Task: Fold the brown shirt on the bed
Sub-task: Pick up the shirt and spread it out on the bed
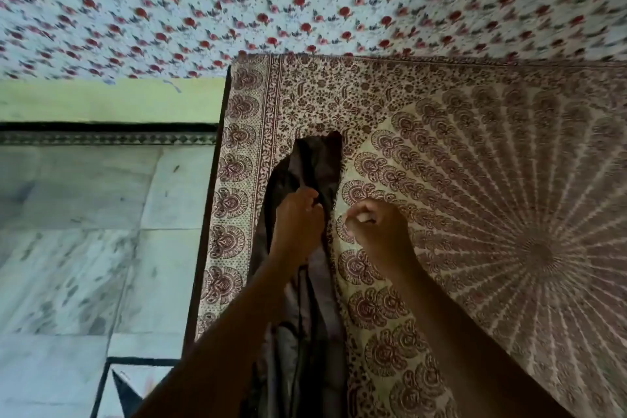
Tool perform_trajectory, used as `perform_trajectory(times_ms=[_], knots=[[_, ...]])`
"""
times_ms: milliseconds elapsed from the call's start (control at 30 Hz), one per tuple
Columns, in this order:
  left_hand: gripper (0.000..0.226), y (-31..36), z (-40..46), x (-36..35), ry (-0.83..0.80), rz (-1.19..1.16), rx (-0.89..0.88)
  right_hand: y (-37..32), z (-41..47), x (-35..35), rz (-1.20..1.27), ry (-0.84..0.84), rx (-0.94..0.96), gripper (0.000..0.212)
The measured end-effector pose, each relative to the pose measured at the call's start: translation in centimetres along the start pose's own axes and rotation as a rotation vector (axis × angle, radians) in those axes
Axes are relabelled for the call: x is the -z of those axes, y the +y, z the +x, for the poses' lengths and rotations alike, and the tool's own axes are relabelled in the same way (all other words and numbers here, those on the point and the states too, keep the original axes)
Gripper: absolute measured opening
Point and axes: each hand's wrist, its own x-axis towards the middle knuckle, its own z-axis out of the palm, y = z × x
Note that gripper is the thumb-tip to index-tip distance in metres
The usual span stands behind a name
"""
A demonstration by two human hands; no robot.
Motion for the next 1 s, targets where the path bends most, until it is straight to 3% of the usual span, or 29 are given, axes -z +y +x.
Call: perform_trajectory(times_ms=[133,367,433,500,600,700,733,867,1000], knots=[[0.045,-4.4,7.5,-4.0,-0.101,0.187,0.046,4.7,6.4,-2.3,-0.007,-0.064,-0.083,0.005],[0.054,-11.9,15.3,-10.5,-0.159,0.254,0.160,12.6,13.3,-5.8,0.068,-0.105,-0.232,0.005],[0.039,-11.8,15.7,-10.8,-0.102,0.133,0.150,14.0,14.4,-6.5,0.090,-0.094,-0.280,0.009],[0.010,-10.6,14.9,-10.2,0.020,-0.058,0.147,14.9,15.1,-6.9,0.125,-0.079,-0.326,0.011],[0.040,-8.5,12.4,-8.5,0.084,-0.340,0.197,15.7,15.7,-7.4,0.205,-0.048,-0.400,0.019],[0.059,-7.8,9.2,-6.4,-0.001,-0.274,0.301,16.2,16.2,-7.9,0.252,-0.055,-0.431,0.032],[0.061,-8.1,8.3,-5.7,-0.034,-0.249,0.339,16.4,16.4,-8.2,0.266,-0.063,-0.436,0.037],[0.020,-8.9,4.4,-2.2,-0.116,-0.369,0.467,16.7,16.9,-9.8,0.274,-0.105,-0.452,0.063],[0.044,-10.0,0.9,1.3,-0.064,-0.707,0.448,14.6,18.0,-11.3,0.103,-0.122,-0.320,0.073]])
